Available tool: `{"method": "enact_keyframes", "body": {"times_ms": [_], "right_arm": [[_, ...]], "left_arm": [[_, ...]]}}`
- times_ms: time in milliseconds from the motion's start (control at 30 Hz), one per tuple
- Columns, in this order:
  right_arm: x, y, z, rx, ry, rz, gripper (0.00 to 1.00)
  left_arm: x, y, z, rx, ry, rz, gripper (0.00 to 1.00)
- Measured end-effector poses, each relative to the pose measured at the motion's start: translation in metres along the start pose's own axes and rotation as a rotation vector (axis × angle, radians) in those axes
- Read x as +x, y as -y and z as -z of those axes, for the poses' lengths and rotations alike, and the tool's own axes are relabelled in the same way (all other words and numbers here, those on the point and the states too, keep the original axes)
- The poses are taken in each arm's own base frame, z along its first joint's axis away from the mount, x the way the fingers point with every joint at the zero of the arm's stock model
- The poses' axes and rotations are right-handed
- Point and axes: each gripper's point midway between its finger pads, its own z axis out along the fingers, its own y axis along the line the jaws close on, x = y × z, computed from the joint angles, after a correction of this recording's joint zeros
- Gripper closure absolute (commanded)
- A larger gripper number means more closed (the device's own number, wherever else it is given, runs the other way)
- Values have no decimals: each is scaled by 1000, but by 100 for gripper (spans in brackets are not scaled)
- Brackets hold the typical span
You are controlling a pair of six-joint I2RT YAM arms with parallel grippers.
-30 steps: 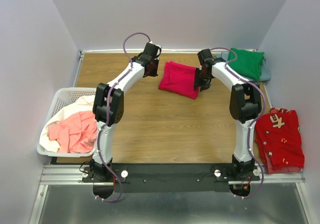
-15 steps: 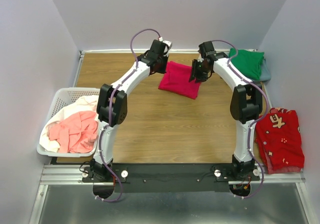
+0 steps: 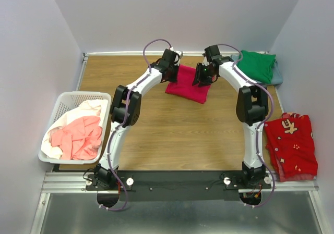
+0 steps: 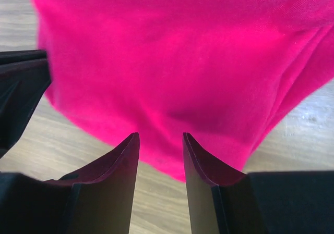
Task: Fold and stack the t-shirts
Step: Fold the tshirt
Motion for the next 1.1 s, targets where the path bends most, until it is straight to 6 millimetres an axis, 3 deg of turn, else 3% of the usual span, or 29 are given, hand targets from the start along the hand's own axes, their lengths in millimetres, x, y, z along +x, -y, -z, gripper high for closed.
{"method": "enact_keyframes", "body": {"times_ms": [267,500,833,1100], "right_arm": [[13,13,-28,24,-43,-27,53],[17,23,-35,66,-33,-62,53],[16,29,-35,88,0,-106,54],[11,47,-29,135,17,-130,54]], "left_arm": [[18,-4,-19,-9,-31,24,78],[16,-21,-21,-116,-21,47,78],[23,-51,-13,-268,-52,91,79],[34,-64,-11,-314,-94,105,80]]}}
